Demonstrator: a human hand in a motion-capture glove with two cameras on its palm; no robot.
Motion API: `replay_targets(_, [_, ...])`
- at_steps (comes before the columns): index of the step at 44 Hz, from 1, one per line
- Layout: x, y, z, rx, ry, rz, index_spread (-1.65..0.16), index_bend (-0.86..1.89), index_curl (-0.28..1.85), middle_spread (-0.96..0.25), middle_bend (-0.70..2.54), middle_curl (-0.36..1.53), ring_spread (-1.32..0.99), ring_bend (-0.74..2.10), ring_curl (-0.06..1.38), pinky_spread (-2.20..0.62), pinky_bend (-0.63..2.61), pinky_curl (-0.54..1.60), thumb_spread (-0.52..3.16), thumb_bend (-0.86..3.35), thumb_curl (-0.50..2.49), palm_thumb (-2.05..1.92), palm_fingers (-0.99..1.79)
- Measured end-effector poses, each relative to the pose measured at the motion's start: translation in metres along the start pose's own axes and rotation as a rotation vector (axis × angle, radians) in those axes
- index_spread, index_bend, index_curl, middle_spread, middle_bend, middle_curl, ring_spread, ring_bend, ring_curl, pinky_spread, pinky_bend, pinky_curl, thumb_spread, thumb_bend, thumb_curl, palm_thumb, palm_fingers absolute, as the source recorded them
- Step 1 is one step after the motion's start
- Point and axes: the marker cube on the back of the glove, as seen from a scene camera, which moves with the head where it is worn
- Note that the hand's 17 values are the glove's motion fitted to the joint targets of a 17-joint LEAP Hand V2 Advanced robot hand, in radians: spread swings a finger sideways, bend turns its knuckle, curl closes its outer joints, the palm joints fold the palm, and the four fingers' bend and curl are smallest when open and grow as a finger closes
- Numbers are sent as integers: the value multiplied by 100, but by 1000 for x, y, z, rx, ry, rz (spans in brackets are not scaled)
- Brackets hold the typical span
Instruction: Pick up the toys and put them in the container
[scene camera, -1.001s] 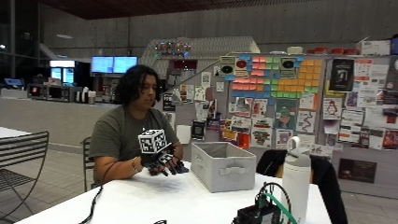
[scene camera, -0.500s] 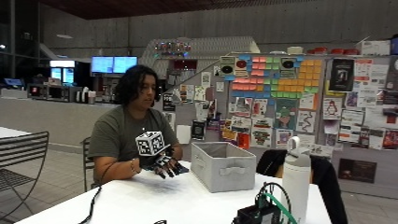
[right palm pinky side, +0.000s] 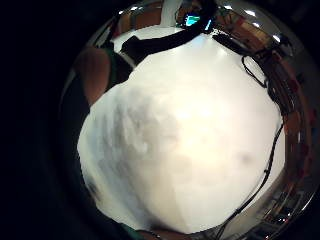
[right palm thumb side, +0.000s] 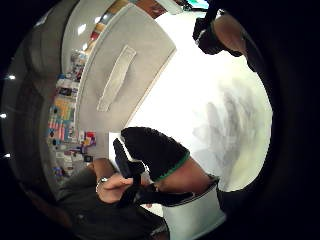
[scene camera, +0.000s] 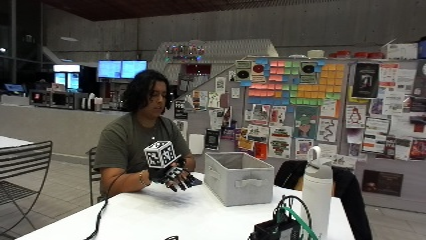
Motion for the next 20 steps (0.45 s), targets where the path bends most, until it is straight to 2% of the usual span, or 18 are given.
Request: replay_targets(20, [3, -3, -1, -11, -1, 18, -42, 21, 53, -24, 36, 44, -37, 83, 33, -10, 64, 31, 104, -8, 17, -12, 48])
